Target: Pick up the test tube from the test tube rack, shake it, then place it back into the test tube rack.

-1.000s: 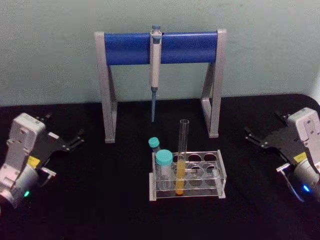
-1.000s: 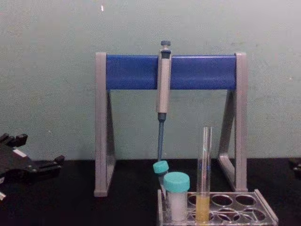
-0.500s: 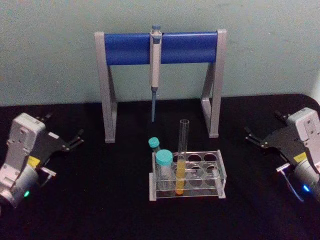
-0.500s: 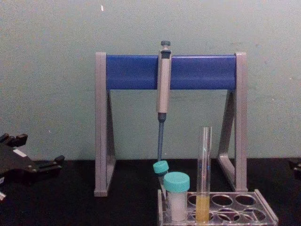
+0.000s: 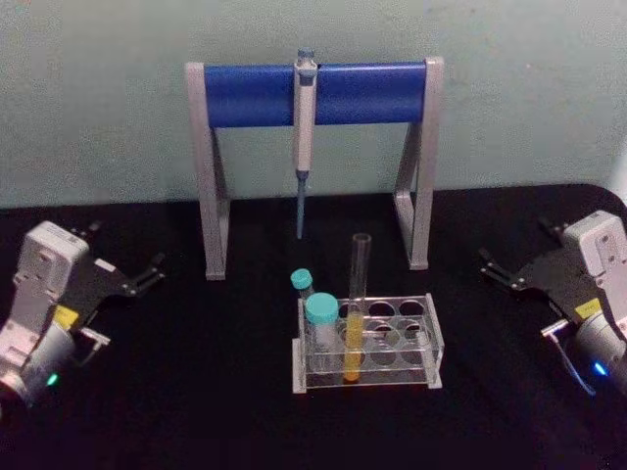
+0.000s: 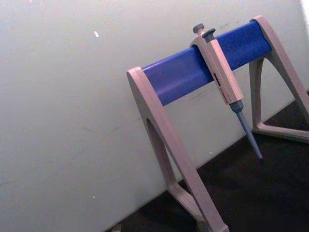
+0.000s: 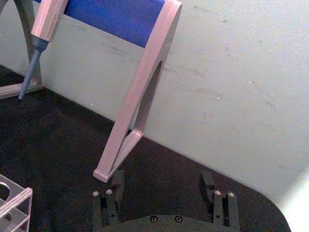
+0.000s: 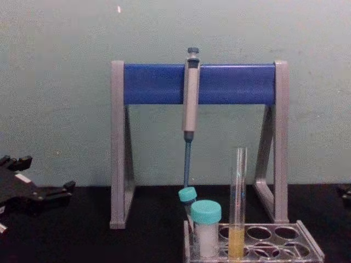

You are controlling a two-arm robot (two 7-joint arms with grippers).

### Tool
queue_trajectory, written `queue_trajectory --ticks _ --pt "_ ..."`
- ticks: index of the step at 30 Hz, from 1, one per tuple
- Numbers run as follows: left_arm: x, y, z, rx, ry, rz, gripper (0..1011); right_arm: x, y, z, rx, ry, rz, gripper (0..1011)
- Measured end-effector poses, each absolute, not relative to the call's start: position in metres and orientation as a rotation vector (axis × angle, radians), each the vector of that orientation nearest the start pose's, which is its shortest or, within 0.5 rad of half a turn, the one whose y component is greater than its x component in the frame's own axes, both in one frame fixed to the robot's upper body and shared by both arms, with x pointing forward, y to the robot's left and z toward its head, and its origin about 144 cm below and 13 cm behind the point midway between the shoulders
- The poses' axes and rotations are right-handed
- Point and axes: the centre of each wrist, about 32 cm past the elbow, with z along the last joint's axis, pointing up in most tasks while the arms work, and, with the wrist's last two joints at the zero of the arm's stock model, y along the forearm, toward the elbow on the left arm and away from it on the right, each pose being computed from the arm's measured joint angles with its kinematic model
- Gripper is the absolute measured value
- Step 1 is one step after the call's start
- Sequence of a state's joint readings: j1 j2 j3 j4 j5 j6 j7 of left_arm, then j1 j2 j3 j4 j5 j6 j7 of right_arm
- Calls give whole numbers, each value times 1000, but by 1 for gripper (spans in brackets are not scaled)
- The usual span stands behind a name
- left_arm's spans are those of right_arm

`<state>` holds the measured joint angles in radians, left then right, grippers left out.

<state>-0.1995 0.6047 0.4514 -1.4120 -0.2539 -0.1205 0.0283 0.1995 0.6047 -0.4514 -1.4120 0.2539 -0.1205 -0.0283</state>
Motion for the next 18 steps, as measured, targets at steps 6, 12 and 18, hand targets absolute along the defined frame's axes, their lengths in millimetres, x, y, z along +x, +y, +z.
queue_trajectory --ticks 6,12,18 --pt "489 310 1140 304 -285 1248 1001 489 -310 1140 -304 -285 -1248 1000" --pt "489 310 1140 304 -285 1248 1001 489 -310 1140 -305 -285 -1248 1000" --pt "489 310 1140 304 -285 1248 1001 489 -310 1140 -305 -285 -1248 1000"
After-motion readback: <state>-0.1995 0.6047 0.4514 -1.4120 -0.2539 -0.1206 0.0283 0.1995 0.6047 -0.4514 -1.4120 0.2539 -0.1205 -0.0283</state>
